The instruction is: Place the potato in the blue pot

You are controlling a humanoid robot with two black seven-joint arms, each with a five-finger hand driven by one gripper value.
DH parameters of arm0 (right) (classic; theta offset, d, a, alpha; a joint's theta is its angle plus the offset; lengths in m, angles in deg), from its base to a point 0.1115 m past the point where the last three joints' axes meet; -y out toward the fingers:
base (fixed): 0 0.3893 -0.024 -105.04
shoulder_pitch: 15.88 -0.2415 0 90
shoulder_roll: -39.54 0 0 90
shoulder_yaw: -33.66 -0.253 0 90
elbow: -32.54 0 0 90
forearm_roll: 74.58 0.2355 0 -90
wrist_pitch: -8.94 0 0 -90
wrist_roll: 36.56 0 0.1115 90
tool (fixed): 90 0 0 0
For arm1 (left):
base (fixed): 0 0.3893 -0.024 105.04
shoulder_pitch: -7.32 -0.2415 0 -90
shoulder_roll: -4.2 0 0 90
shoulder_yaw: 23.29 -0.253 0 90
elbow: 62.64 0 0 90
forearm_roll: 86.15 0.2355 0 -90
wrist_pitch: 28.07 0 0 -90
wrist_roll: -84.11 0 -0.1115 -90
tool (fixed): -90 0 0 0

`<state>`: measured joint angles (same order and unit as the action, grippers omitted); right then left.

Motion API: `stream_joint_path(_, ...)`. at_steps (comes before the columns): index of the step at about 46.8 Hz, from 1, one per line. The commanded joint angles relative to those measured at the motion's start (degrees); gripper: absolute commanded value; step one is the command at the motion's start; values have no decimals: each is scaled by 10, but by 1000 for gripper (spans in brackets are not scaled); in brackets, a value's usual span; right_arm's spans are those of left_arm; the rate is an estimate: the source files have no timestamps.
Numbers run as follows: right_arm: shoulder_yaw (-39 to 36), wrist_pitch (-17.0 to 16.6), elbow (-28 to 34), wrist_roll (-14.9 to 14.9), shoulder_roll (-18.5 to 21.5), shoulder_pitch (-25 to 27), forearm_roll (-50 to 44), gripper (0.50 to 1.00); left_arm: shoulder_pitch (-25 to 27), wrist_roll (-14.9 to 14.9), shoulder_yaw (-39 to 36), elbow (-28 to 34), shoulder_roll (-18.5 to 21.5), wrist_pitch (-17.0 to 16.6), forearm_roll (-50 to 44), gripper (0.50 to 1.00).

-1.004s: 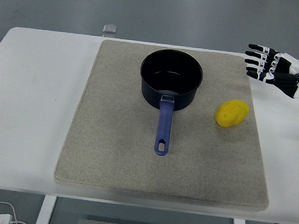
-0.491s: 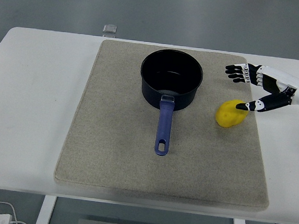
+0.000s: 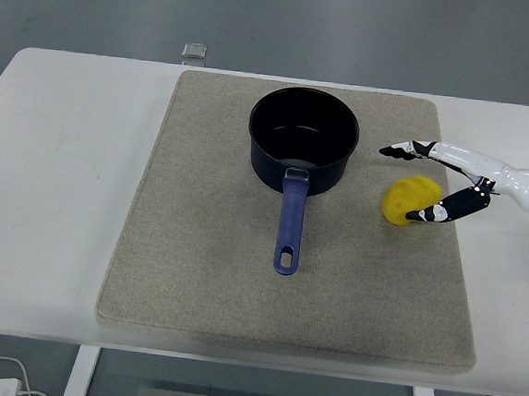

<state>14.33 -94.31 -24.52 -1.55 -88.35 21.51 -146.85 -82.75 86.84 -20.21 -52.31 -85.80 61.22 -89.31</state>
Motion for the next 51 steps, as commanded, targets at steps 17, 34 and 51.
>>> stream_joint_path(17, 20, 10, 17, 0, 23, 2, -3, 926, 0, 0, 0, 1, 0, 0, 0, 994)
stream_joint_path(34, 20, 13, 85, 0, 55, 11, -2, 924, 0, 0, 0, -3, 0, 0, 0, 992)
stream_joint_path(51, 32, 19, 94, 0, 54, 12, -2, 807, 0, 0, -1, -3, 0, 0, 0, 994)
